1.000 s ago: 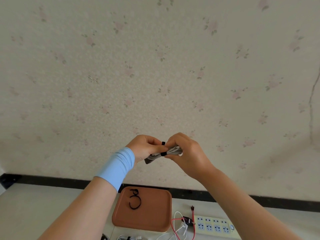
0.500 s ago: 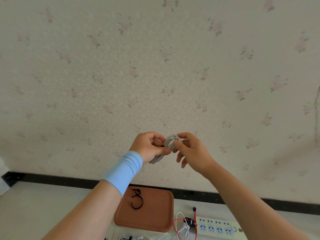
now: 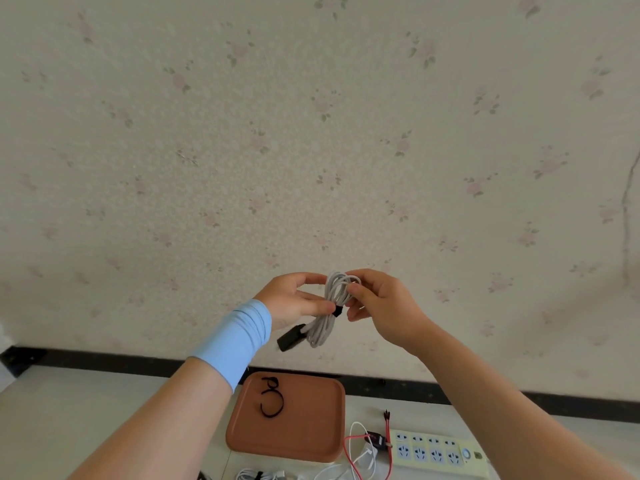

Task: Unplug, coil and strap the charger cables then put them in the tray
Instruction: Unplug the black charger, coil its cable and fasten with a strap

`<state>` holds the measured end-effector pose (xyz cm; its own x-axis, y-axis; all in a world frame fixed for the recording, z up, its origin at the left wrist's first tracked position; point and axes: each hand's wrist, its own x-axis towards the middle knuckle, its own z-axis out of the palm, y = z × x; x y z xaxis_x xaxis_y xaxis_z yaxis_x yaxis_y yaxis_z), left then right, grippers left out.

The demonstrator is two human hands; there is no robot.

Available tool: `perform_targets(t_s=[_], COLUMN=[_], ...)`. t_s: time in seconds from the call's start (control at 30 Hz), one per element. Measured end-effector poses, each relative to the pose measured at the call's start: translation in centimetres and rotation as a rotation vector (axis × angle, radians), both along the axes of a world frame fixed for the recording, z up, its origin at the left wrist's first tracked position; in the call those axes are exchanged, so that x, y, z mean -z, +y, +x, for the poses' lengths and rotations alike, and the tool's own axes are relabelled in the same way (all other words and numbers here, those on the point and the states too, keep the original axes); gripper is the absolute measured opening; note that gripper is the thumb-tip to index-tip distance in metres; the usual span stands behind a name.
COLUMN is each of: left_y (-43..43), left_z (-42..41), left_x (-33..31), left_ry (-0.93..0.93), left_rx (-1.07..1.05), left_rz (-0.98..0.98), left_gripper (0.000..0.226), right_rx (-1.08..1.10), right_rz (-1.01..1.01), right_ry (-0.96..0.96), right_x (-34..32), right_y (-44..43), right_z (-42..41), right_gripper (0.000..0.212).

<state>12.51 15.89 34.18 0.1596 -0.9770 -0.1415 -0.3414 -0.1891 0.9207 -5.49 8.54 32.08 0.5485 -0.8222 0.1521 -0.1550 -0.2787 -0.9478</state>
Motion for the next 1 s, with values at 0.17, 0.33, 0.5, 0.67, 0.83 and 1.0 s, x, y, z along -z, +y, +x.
perform_targets(t_s=[0.17, 0.33, 0.5, 0.67, 0.83, 1.0], left_y=[-0.3, -0.5, 0.1, -0.2, -0.4, -0.2], left_z=[-1.2, -1.5, -0.9, -2.1, -2.2, -0.3], left_x=[0.2, 0.8, 1.0, 1.3, 3.0, 5.2], left_ry=[0.243, 0.373, 0.368, 0.456, 0.286, -0.075], left_rx=[-0.172, -0.131, -0.088, -0.278, -0.3, -0.254], left_rz=[-0.121, -0.037, -0.016, -0.142, -0.179, -0.227], left_gripper=[0.033, 0.032, 0.027, 0.018, 0.033, 0.078], right_rx=[0.004, 0.011, 0.022, -0.074, -0.154, -0.129], right_rz=[0.186, 0.258, 0.257, 0.384, 0.282, 0.2], right_ry=[-0.053, -0.068, -0.065, -0.017, 0.136, 0.308], right_x=[0.4, 0.3, 0.6, 1.5, 2.6, 3.9], right_y=[0.1, -0.1, -0.4, 0.1, 0.5, 0.0], right_z=[0.5, 0.2, 0.0, 0.8, 1.8, 2.1], right_gripper=[0.019, 0.016, 0.015, 0.027, 0.019, 0.009])
